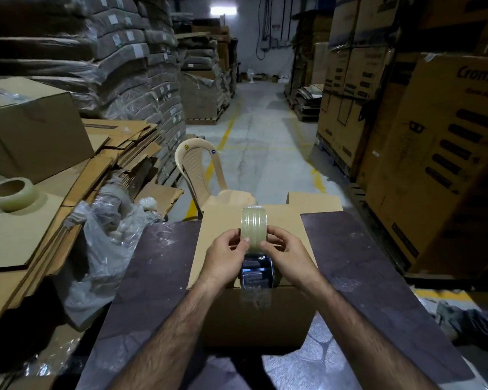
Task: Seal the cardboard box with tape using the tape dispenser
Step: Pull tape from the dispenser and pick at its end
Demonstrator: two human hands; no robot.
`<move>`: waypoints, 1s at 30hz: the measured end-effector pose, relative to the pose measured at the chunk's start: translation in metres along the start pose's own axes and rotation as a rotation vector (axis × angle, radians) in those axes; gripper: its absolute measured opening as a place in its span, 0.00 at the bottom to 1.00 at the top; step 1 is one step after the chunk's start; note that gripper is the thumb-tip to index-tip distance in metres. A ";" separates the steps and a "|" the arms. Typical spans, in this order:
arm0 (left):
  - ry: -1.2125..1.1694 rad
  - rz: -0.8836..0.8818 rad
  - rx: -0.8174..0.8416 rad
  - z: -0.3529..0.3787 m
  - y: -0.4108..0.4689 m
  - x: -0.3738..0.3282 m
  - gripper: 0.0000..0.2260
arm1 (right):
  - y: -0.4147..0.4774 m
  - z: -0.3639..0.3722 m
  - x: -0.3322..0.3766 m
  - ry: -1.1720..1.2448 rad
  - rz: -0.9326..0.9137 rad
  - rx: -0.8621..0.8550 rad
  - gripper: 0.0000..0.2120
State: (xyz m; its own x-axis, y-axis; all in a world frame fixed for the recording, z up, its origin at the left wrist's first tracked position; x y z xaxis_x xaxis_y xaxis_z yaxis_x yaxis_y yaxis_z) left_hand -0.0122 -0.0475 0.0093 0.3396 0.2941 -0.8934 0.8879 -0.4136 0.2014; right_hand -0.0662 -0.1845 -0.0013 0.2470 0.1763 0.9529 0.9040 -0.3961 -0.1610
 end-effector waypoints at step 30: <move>-0.195 0.011 0.202 0.145 -0.003 -0.055 0.13 | -0.054 -0.153 -0.054 -0.248 -0.210 -0.328 0.12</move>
State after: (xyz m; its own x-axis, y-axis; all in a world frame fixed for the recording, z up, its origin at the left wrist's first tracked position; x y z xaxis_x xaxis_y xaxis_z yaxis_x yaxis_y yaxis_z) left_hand -0.0781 -0.1872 0.0003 0.2658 0.1256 -0.9558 0.7980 -0.5850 0.1451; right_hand -0.1817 -0.3107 -0.0052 0.1826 0.4772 0.8596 0.7948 -0.5863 0.1567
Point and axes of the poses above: each hand's wrist, its own y-axis towards the middle knuckle, its own z-axis out of the palm, x = y × z, the point moved 2 cm from there along y, towards the middle knuckle, and after that the axes turned 11 degrees about z, right-handed, at the moved point
